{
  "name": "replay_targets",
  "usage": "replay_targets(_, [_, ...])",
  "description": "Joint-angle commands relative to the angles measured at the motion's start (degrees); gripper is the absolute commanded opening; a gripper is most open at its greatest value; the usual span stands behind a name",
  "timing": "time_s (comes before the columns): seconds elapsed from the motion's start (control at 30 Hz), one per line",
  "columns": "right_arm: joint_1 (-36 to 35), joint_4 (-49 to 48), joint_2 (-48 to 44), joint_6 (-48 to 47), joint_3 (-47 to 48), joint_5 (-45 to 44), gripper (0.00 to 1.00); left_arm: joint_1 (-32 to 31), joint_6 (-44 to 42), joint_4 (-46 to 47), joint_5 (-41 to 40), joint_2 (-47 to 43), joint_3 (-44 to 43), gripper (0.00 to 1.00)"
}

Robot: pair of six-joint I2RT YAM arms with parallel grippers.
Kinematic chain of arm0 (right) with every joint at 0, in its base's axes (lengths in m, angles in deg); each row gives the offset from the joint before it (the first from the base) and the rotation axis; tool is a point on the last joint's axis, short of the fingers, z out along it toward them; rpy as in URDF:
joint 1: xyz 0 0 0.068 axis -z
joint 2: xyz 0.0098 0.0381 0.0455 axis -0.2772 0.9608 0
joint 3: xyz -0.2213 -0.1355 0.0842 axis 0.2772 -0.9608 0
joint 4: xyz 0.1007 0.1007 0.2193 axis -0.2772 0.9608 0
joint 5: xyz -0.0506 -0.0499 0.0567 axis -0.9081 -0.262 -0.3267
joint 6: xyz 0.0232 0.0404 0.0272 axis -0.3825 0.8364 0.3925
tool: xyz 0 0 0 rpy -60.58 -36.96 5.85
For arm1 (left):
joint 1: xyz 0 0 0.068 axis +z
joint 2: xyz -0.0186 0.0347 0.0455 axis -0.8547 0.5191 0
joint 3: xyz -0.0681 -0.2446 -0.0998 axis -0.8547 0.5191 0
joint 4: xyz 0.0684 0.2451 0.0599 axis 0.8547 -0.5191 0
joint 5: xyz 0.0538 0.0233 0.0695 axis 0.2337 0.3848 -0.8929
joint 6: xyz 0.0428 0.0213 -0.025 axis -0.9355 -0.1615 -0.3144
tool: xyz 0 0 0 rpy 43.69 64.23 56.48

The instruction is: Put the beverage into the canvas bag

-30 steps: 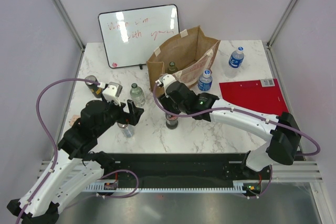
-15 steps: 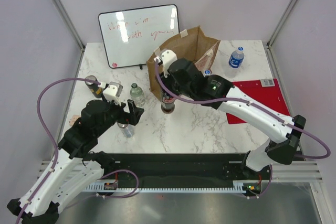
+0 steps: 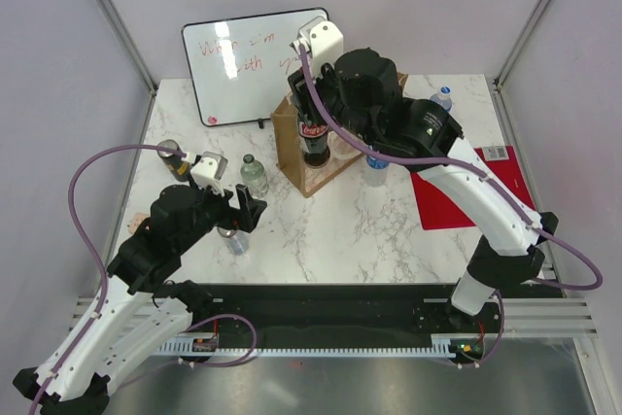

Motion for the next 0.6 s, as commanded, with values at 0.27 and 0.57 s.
replay_targets(0.27, [11.6, -10.5, 5.1, -2.3, 12.2, 2.0, 0.00, -0.1, -2.0, 2.4, 0.3, 0.1, 0.2, 0.98])
replay_targets(0.57, [17.6, -19.7, 7.7, -4.7, 10.3, 5.4, 0.00, -0.1, -2.0, 2.3, -0.1, 0.5, 0.3, 0.98])
